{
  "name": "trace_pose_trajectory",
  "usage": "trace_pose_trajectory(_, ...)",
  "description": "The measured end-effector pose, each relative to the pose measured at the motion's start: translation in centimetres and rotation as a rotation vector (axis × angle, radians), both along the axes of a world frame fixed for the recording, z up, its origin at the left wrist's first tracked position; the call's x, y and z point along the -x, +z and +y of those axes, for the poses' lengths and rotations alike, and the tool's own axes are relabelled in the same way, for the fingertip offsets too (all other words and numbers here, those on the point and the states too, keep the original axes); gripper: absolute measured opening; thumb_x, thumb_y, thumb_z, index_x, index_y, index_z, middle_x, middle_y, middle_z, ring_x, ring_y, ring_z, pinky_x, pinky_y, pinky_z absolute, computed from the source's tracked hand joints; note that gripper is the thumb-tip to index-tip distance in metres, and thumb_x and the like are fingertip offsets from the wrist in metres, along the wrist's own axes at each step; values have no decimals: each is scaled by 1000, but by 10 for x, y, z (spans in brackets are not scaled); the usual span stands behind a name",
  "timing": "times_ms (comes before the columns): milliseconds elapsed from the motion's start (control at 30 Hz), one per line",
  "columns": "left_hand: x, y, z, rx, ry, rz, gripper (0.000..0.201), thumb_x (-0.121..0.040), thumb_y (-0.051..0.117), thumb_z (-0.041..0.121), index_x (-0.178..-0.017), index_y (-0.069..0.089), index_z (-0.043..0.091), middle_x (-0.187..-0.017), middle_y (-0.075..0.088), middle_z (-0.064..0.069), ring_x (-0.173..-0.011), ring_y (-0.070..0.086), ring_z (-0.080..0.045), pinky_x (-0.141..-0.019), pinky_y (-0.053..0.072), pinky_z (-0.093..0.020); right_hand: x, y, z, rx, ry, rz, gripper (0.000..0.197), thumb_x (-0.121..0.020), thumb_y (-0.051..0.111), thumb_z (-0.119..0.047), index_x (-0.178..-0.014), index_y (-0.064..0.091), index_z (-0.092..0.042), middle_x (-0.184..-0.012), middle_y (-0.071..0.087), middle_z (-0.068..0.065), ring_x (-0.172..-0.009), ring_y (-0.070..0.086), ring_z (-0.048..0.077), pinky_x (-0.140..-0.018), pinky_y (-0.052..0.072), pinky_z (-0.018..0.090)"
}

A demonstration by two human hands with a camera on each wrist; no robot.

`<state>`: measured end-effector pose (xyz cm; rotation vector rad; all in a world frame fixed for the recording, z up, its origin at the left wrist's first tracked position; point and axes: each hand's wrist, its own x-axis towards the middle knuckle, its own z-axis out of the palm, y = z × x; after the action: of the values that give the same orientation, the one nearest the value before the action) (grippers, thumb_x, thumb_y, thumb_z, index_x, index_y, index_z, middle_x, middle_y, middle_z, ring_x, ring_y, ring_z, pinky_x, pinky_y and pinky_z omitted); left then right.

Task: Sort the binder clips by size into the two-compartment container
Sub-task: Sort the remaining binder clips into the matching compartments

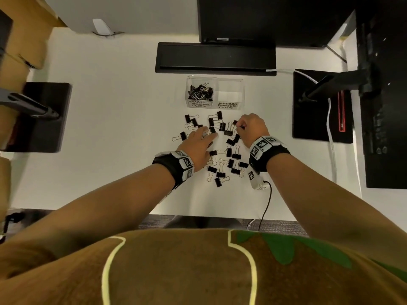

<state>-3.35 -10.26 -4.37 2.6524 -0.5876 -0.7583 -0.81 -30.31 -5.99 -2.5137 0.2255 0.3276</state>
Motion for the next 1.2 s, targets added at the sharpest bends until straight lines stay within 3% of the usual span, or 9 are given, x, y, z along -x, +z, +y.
trace_pose_trajectory(133,9,0,5,124,-18,-64,45,-87,53,12,-131,48,21,-134,38,-6,-119,40,-22,-91,49,-37,-1,3,-3,-237,-180,9,12,-86,61,-6,-97,66,-4,-92,66,10,-76,58,17,-71,47,22)
trace_pose_trajectory(200,16,-2,6,181,-76,-65,36,-87,57,12,-122,57,21,-119,45,-6,-108,43,-20,-83,48,-32,1,9,-7,-382,-285,25,13,-86,60,-5,-98,67,-5,-81,64,5,-66,57,14,-66,49,20)
trace_pose_trajectory(367,24,-10,8,127,-142,-9,30,-90,59,23,-120,60,23,-114,46,-7,-106,44,-20,-80,41,-26,16,22,-17,-676,-449,184,24,-90,45,2,-100,66,-1,-84,62,11,-61,50,13,-56,51,26)
trace_pose_trajectory(567,10,-10,18,98,26,-34,32,-91,57,20,-123,57,22,-116,45,-7,-106,46,-23,-81,41,-26,56,24,-9,-304,-104,282,8,-81,67,-16,-88,68,-12,-77,61,-7,-67,53,6,-56,40,17)
trace_pose_trajectory(700,7,-8,26,100,81,-2,38,-88,60,19,-126,53,21,-118,45,-8,-109,45,-23,-91,46,-33,76,17,-1,-108,99,339,16,-78,71,-16,-88,58,-18,-68,49,-8,-65,50,12,-60,40,22)
trace_pose_trajectory(900,11,-8,32,117,106,0,48,-86,63,20,-132,48,19,-118,45,-8,-111,44,-23,-94,43,-32,71,17,4,-144,32,200,13,-84,65,-18,-96,61,-16,-79,52,-2,-74,50,15,-68,40,25)
trace_pose_trajectory(1000,14,-7,33,120,116,-14,55,-83,65,19,-134,44,17,-124,43,-9,-115,43,-24,-96,45,-36,68,19,-3,-156,-27,154,11,-82,66,-18,-92,61,-18,-80,56,1,-73,52,15,-60,38,20)
trace_pose_trajectory(1100,16,-7,38,90,167,-14,67,-78,72,23,-135,39,15,-130,39,-11,-119,41,-27,-98,44,-41,72,18,-13,-126,-68,186,17,-80,68,-14,-95,60,-18,-73,52,-5,-72,51,14,-56,35,16)
trace_pose_trajectory(1200,17,-7,44,87,207,0,67,-73,76,28,-129,41,14,-129,39,-9,-118,40,-25,-97,44,-39,79,13,-18,-106,-65,282,24,-77,71,-14,-95,57,-20,-73,51,-5,-75,53,17,-59,38,20)
